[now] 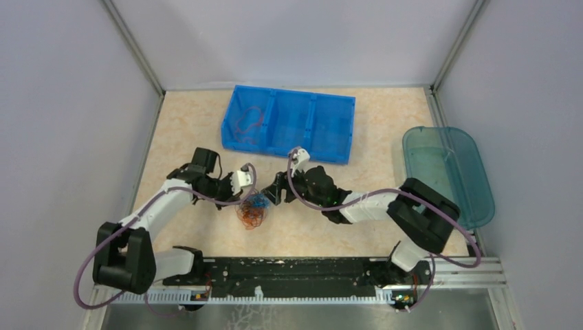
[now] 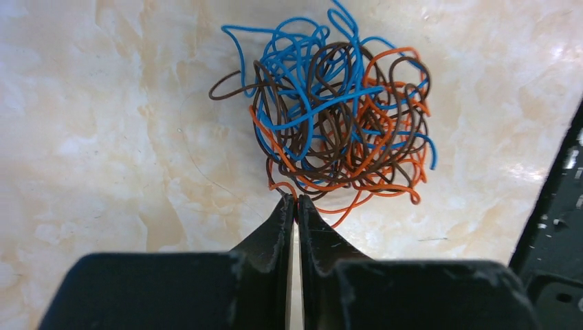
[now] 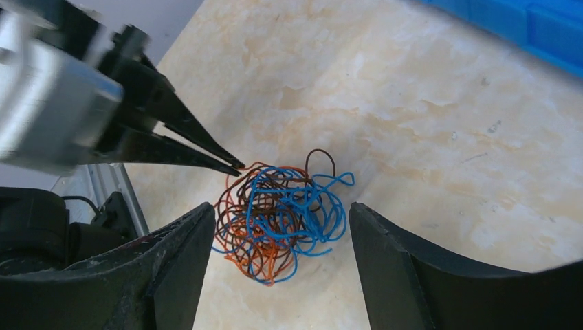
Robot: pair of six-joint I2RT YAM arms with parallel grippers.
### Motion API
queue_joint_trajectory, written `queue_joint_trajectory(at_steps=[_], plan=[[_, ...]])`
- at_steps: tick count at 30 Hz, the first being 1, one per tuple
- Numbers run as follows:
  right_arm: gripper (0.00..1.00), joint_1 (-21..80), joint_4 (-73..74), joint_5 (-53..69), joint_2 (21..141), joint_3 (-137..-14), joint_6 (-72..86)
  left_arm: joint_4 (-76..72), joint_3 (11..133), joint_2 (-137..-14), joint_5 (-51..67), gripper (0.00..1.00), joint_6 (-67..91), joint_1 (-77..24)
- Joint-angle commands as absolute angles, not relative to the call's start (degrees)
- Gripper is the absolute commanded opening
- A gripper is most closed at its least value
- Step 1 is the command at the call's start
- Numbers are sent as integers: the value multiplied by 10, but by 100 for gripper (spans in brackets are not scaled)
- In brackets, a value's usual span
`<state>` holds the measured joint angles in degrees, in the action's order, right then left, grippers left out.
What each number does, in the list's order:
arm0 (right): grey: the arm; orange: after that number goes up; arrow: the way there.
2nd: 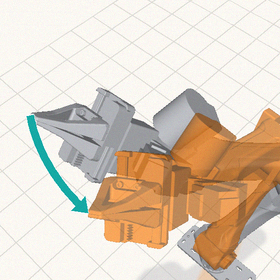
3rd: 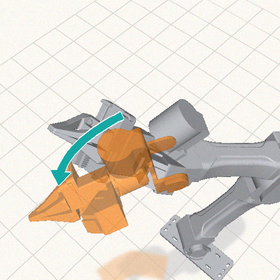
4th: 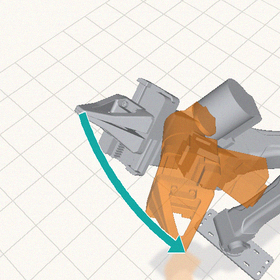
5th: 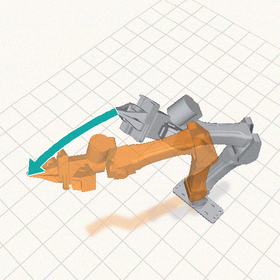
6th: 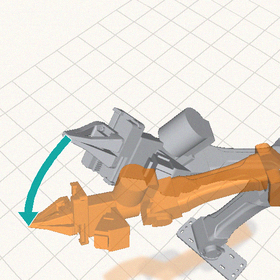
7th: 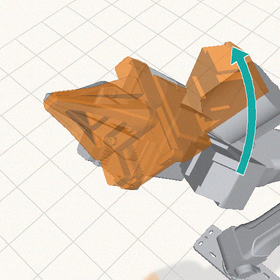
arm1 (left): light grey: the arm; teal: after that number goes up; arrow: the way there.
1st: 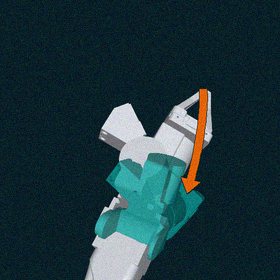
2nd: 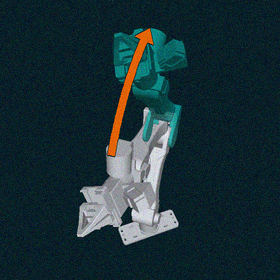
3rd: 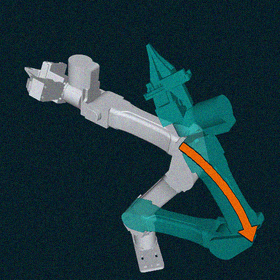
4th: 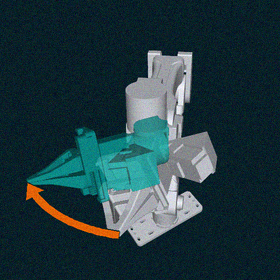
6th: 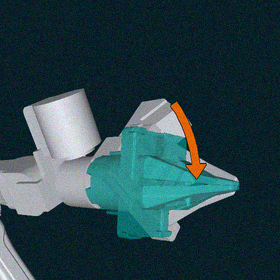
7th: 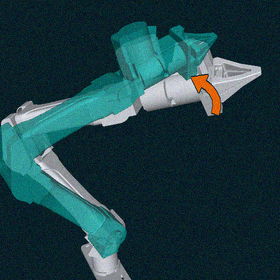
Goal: Untangle the cables
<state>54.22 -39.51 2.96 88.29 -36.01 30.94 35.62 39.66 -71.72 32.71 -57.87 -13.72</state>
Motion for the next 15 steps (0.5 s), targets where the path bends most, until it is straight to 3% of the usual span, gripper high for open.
queue_joint_trajectory(at_steps=[1,4,13,15], plan=[[73,543,-530,90,950,-399,317,418,449,-671,379,10,-567,-135],[73,548,-625,116,1001,-400,313,462,480,-652,408,10,-559,-135],[76,571,-629,133,1069,-429,287,500,516,-619,424,7,-537,-135],[77,575,-600,122,1075,-441,275,502,510,-616,413,15,-537,-135]])
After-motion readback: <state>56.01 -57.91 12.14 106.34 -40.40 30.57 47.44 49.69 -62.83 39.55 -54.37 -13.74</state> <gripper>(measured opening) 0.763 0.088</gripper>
